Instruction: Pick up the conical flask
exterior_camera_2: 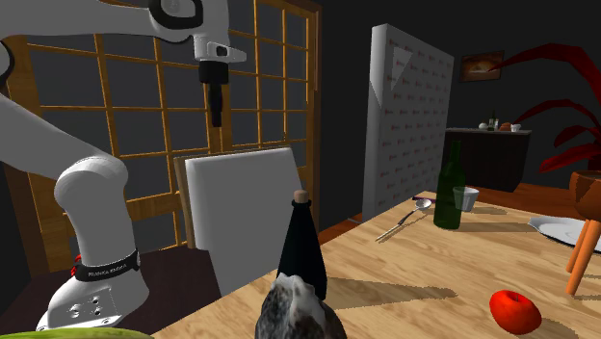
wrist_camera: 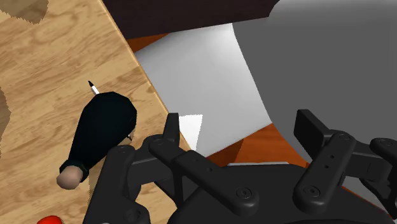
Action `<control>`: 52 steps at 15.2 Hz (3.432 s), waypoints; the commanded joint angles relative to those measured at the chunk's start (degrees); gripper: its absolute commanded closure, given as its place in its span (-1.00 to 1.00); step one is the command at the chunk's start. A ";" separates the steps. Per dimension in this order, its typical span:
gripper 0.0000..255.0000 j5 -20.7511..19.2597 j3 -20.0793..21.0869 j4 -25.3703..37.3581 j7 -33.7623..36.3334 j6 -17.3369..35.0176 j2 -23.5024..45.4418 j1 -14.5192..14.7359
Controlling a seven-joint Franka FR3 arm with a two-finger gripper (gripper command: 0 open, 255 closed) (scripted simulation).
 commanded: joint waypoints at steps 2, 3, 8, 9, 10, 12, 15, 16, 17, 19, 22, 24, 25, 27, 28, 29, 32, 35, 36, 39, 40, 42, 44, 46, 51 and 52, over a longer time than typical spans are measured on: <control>-1.00 -0.78 -1.31 -0.22 -1.62 0.84 0.83 -0.18; -1.00 -1.54 -2.61 -0.37 -3.23 1.70 1.75 -0.35; -1.00 -4.77 -9.01 0.07 -11.19 6.13 7.55 -1.06; -1.00 -5.27 -10.27 0.40 -12.78 7.03 8.94 -1.15; -1.00 -5.71 -11.52 0.80 -14.37 7.92 10.41 -1.23; -1.00 -6.42 -13.99 1.84 -17.55 9.68 13.56 -1.31; -1.00 -6.92 -17.65 3.98 -22.40 12.20 18.81 -1.26; -1.00 -6.92 -18.84 4.85 -24.06 12.99 20.69 -1.21; -1.00 -6.82 -20.02 5.79 -25.73 13.76 22.63 -1.15; -1.00 -6.33 -22.31 7.91 -29.17 15.20 26.73 -1.04; -1.00 -4.77 -25.52 11.68 -34.56 17.02 33.38 -0.95; -1.00 -3.17 -27.46 14.59 -38.31 17.96 38.15 -1.03; -1.00 -2.20 -28.33 16.18 -40.23 18.32 40.63 -1.16; -1.00 -1.76 -28.55 16.13 -40.99 19.19 41.67 -1.36; -1.00 -1.68 -28.58 15.52 -41.07 19.95 41.85 -1.38; -1.00 -1.60 -28.62 14.92 -41.16 20.70 42.03 -1.40; -1.00 -1.32 -28.75 13.20 -41.46 22.98 42.68 -1.45; -1.00 -1.14 -28.82 12.34 -41.63 24.17 43.06 -1.47; 1.00 -1.09 -28.84 12.54 -41.69 24.07 43.17 -1.48; 1.00 -1.09 -28.82 12.53 -41.65 24.06 43.14 -1.46; 1.00 -1.10 -28.81 12.48 -41.63 24.09 43.13 -1.46; 1.00 -1.09 -28.82 12.49 -41.65 24.10 43.14 -1.46; 1.00 -1.09 -28.81 12.52 -41.63 24.06 43.14 -1.45; 1.00 -1.26 -28.77 12.88 -41.52 23.42 42.81 -1.46; 1.00 -1.71 -28.56 15.77 -41.03 19.62 41.77 -1.38; 1.00 -1.78 -28.52 16.39 -40.95 18.86 41.61 -1.36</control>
